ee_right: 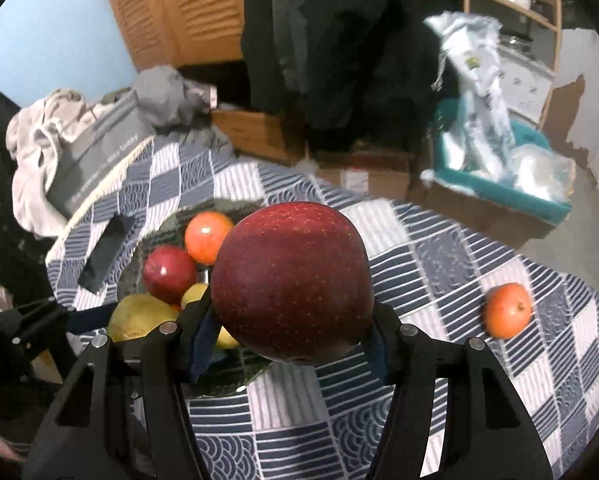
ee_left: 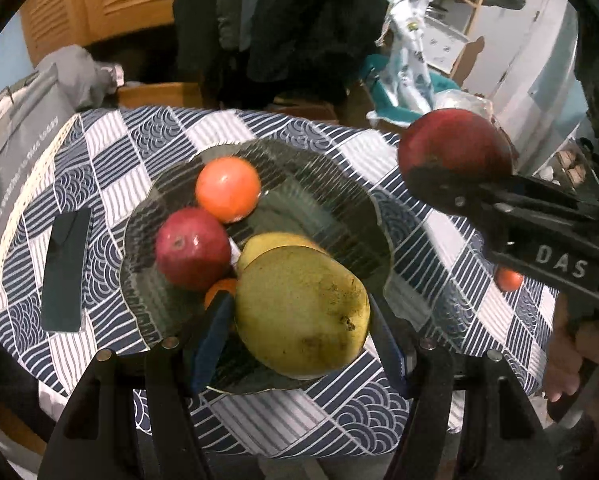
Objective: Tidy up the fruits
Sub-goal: 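Carry the apple and pear in both tools over the glass bowl, then open both tools to drop the apple and pear into the bowl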
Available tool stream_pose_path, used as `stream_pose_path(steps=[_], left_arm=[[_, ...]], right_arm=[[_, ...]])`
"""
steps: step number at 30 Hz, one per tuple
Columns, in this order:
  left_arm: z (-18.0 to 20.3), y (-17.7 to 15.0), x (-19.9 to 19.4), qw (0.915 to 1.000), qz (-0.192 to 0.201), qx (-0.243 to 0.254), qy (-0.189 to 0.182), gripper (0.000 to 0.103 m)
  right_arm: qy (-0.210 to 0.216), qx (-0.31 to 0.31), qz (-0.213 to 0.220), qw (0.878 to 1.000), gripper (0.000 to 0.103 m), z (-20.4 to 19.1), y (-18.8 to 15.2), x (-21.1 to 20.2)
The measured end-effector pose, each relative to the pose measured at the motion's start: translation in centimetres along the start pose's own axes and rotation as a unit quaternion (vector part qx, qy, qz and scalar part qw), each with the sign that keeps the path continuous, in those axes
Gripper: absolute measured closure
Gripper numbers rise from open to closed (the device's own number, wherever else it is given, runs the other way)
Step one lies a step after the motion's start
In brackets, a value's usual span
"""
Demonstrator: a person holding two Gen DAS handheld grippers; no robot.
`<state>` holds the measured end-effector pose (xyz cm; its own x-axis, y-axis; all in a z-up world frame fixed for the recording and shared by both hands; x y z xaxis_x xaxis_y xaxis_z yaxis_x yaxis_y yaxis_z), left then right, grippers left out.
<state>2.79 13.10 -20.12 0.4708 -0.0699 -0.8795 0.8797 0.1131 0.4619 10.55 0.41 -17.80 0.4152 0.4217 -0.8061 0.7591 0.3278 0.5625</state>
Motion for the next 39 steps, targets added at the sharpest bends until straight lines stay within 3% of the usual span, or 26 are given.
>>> stream_pose_path(steps=[12,25,39], left_arm=[[-1.7,-1.2,2.5,0.999,-0.035,-0.027,-0.008,0.034],[-1.7,-1.2,3.0,0.9988,-0.041,-0.025,-0.009,0.033],[-1.6,-0.5,2.1,0.9989,-0.022,-0.035,-0.021,0.033]], right_arm=[[0.022,-0.012,-0.063,0.998,0.042,-2.1,-1.4,5.1],[0.026,-0.018,-0.105,0.994,0.041,-2.9,-2.0,7.5],[0.033,0.006,-0.068,0.997,0.037,-1.8,-0.3,5.3]])
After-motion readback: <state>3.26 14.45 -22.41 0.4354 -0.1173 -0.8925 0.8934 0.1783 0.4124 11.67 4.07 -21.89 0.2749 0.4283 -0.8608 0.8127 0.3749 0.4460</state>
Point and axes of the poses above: each gripper's, at about its wrist camera, not at the fingertips, and x roughly the way its jaws point, z to its right, y to its top, the point moved 2 cm from there along x, roughly the way its jaws point, and after that the axes turned 3 degrees about x, right-handed, at the moved point
